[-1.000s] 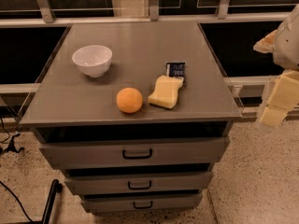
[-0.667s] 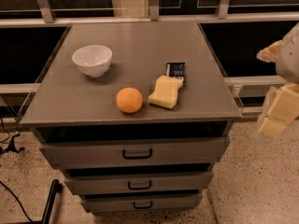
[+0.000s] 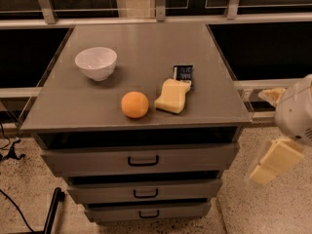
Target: Open middle drawer
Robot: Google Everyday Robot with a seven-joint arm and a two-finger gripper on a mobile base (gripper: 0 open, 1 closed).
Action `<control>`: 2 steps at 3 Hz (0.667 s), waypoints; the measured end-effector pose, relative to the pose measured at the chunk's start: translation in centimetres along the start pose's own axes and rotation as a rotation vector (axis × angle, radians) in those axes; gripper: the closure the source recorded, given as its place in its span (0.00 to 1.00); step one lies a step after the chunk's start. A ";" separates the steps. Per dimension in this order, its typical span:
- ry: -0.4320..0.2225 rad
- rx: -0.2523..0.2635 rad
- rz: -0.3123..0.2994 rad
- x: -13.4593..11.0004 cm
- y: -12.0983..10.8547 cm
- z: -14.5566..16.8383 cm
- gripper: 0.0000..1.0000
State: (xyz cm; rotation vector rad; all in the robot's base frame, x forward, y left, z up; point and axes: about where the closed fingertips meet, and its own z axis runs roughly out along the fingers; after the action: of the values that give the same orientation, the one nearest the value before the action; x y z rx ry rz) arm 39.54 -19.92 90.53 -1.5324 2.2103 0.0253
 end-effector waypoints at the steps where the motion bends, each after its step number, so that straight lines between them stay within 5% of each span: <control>1: -0.068 -0.025 0.053 0.7 3.0 4.0 0.00; 2: -0.068 -0.025 0.053 0.7 3.0 4.0 0.00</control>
Offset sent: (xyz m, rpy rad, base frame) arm -0.0130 0.0131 -0.0379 0.0749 0.0059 -0.0177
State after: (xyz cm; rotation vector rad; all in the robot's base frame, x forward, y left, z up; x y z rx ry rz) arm 38.03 -18.36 85.98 -1.4638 2.2040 0.1199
